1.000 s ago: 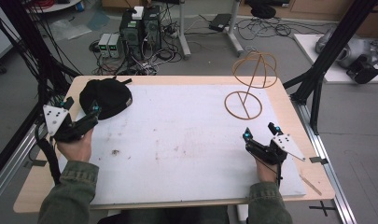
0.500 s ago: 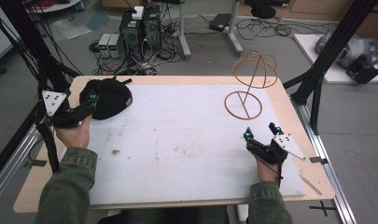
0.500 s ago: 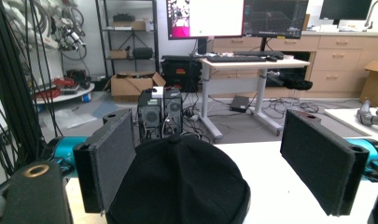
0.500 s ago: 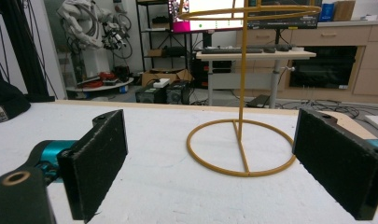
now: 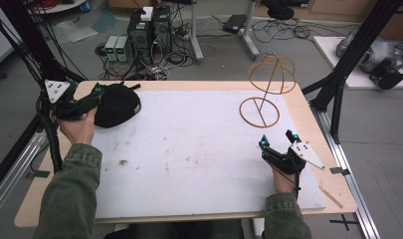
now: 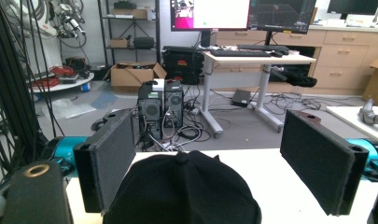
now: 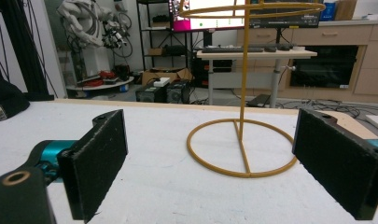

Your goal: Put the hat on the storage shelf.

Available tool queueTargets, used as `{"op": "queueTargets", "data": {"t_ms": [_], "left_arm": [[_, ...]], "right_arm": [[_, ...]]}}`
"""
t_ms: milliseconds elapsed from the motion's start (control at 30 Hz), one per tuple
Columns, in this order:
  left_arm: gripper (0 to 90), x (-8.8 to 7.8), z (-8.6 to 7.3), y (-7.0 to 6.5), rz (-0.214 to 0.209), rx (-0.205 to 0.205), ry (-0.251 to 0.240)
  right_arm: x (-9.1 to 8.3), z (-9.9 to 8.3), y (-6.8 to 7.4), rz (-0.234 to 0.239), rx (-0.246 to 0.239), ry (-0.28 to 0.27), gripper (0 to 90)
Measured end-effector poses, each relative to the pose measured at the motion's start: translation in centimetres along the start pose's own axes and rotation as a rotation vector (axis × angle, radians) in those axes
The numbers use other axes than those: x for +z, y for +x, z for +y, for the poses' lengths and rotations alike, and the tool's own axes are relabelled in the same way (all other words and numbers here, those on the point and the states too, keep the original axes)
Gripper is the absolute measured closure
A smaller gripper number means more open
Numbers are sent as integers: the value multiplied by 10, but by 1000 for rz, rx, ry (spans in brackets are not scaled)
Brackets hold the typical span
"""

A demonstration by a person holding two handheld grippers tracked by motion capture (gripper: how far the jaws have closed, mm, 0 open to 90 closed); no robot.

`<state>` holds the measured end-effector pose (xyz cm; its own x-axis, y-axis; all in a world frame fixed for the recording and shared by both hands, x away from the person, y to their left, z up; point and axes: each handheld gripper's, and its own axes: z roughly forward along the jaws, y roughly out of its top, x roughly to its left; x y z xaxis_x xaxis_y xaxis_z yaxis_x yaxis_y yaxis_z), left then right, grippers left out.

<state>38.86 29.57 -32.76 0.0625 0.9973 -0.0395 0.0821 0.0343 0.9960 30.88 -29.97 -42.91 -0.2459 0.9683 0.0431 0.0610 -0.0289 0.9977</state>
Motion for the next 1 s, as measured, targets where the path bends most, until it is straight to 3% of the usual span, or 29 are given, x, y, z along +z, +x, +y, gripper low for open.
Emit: {"op": "queueTargets", "data": {"t_ms": [133,333,533,833,867,900,1000], "left_arm": [[184,7,4,1,8,14,14],[186,25,9,0,-24,29,82],[197,42,-2,-2,-8,-2,149],[241,54,-13,-3,23,13,181],[258,55,-15,-5,44,58,178],[261,56,-16,-6,57,76,177],[258,58,-18,-6,57,71,182]], "right_arm": [[1,0,0,0,-6,5,95],[2,-1,2,4,-21,18,95],[2,-1,1,4,-23,15,95],[3,-2,1,10,-30,19,95],[3,-2,2,13,-26,23,95],[3,-2,2,12,-28,23,95],[4,-2,2,11,-38,30,95]]}}
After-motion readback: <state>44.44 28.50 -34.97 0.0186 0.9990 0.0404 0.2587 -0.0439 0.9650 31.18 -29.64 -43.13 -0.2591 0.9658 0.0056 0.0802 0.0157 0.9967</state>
